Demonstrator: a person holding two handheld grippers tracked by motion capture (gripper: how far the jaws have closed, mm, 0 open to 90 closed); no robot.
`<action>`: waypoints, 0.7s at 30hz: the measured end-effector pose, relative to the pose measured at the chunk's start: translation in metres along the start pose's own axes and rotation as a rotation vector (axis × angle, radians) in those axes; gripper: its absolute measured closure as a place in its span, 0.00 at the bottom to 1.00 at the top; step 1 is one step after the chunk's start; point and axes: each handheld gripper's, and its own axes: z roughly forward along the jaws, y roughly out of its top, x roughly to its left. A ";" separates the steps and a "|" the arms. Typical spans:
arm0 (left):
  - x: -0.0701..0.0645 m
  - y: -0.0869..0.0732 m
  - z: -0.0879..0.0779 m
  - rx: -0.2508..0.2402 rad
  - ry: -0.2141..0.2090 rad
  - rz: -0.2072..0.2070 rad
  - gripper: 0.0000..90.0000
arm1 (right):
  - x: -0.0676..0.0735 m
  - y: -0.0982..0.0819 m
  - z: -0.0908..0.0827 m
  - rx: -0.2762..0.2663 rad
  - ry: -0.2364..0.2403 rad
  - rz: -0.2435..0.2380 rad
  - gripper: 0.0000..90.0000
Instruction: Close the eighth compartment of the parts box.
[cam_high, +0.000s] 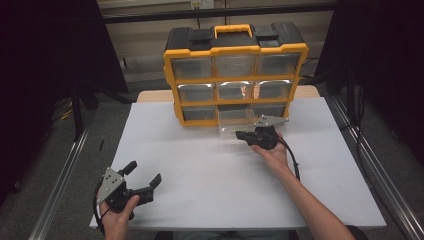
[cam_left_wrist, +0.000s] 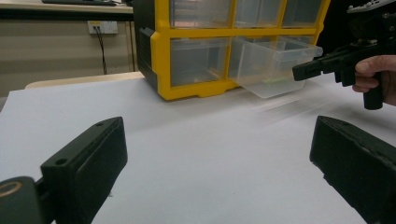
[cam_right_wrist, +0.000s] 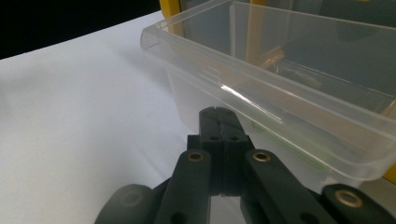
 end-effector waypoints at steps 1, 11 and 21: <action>0.000 0.000 0.000 0.000 0.000 0.000 0.05 | 0.000 0.000 0.000 -0.003 0.000 0.001 1.00; 0.000 0.000 -0.001 0.006 0.003 0.003 0.05 | 0.001 0.003 0.004 -0.019 -0.005 0.003 1.00; -0.001 0.000 0.000 -0.001 -0.002 0.002 0.05 | 0.001 0.006 0.007 -0.027 -0.013 0.001 1.00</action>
